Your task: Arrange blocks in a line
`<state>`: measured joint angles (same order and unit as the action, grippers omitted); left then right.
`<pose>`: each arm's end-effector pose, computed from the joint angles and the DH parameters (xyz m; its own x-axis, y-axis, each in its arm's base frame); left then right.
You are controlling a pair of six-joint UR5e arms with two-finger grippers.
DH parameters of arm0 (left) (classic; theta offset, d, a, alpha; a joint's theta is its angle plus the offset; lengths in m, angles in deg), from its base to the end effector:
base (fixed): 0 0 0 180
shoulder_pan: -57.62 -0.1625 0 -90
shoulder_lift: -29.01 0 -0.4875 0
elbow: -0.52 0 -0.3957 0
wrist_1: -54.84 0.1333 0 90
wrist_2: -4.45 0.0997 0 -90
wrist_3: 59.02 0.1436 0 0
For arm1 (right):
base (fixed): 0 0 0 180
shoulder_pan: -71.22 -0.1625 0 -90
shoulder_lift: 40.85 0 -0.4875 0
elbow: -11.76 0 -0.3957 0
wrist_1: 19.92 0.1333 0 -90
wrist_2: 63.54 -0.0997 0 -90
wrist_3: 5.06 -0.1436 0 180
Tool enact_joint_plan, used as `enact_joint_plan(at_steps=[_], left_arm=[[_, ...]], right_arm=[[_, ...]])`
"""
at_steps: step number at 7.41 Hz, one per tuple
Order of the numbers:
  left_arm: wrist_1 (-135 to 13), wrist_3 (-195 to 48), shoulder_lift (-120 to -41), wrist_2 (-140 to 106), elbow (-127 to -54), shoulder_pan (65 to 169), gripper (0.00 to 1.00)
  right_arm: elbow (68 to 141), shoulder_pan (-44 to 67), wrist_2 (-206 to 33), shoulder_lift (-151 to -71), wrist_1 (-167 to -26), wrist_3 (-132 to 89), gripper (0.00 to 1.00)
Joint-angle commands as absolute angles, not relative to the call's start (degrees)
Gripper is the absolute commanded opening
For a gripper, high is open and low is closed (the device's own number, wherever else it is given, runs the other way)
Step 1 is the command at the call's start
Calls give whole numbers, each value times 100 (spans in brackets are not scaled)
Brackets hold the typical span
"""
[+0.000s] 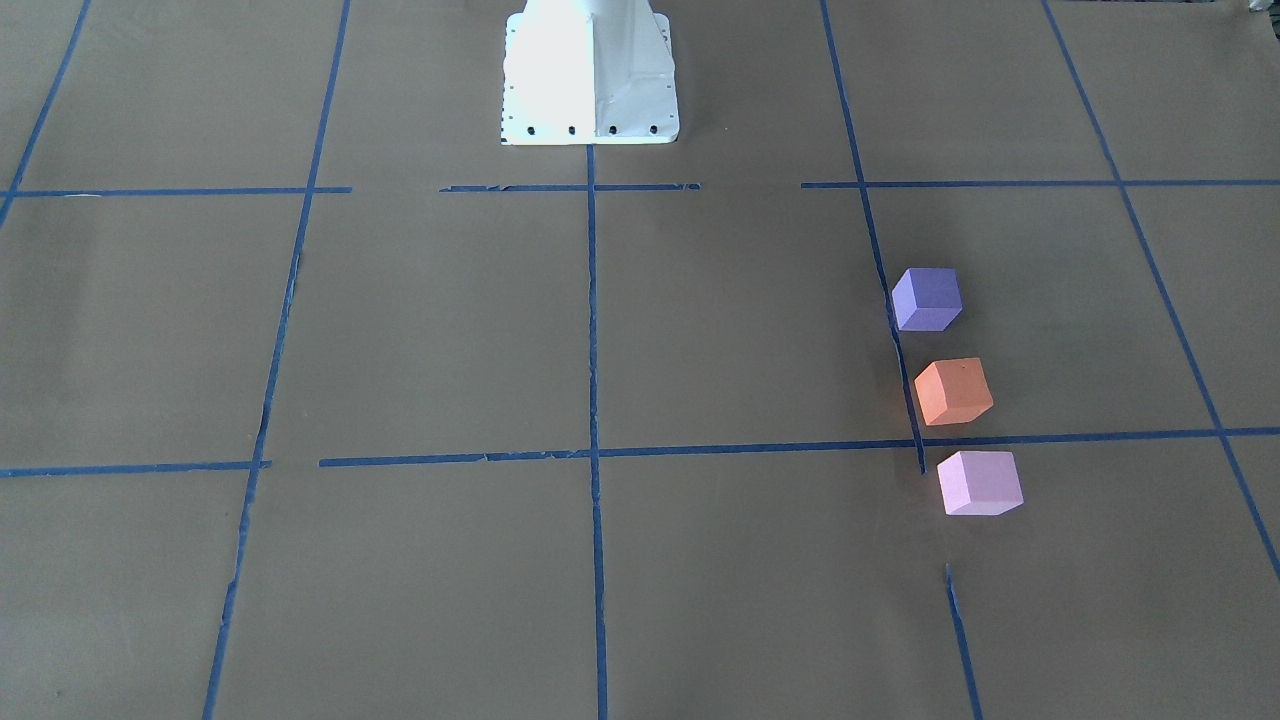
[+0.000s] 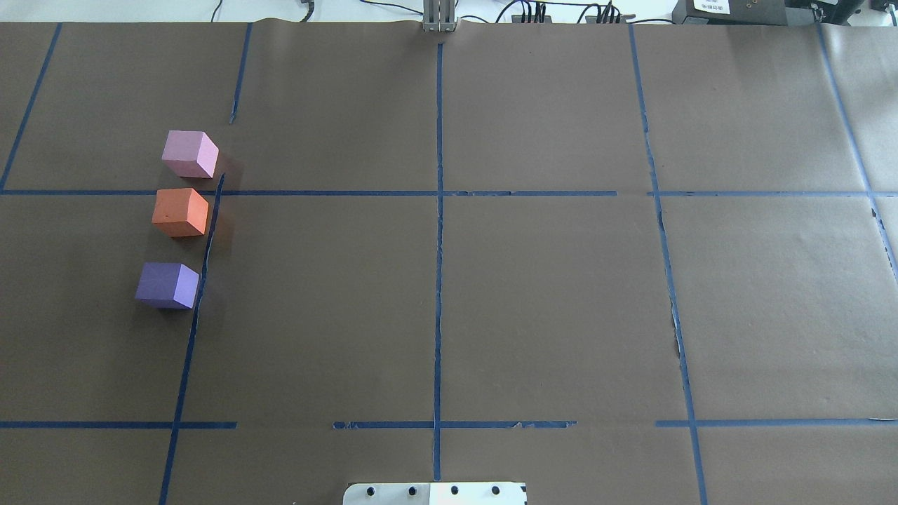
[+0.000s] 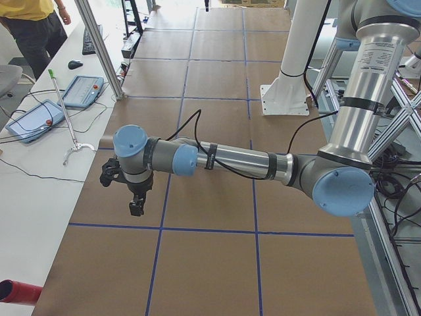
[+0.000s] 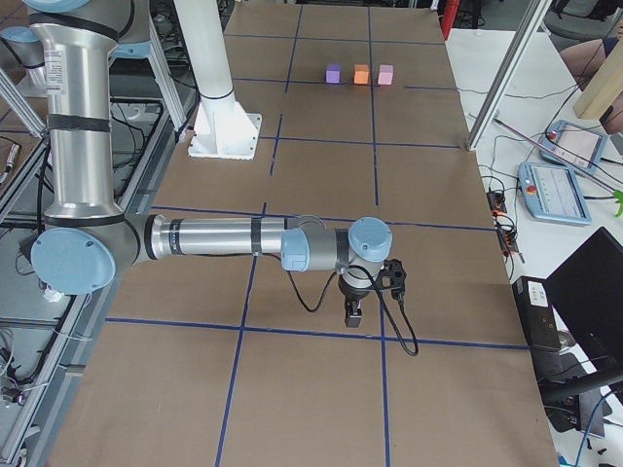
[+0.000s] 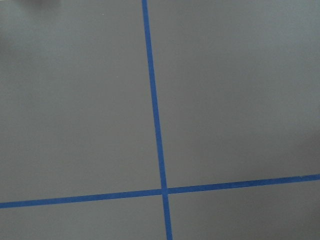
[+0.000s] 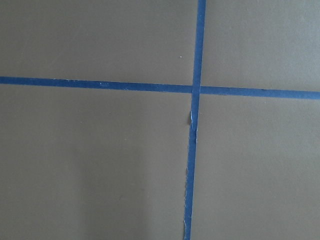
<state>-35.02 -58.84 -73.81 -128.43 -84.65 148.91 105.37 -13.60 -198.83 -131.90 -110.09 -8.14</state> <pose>-0.0494 -0.6122 0.6735 0.7348 0.0795 -0.6737 0.0200 0.9901 0.1387 -0.0131 -0.4910 0.7290 0.7018 -0.0394 0.7113 0.0526 0.9986 0.0035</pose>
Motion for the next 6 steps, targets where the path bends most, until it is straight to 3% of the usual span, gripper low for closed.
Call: enact_joint_plan(at_steps=[1,6], left_arm=[[-3428,-5762,-7060,-12862,-8464,14982,100],[-3428,-5762,-6752,-12871,-8579,15245,100]], right_arm=[[10537,-1360,-19880,-13191,-11010,-813,100],[10537,-1360,-19880,-13191,-11018,-813,100]])
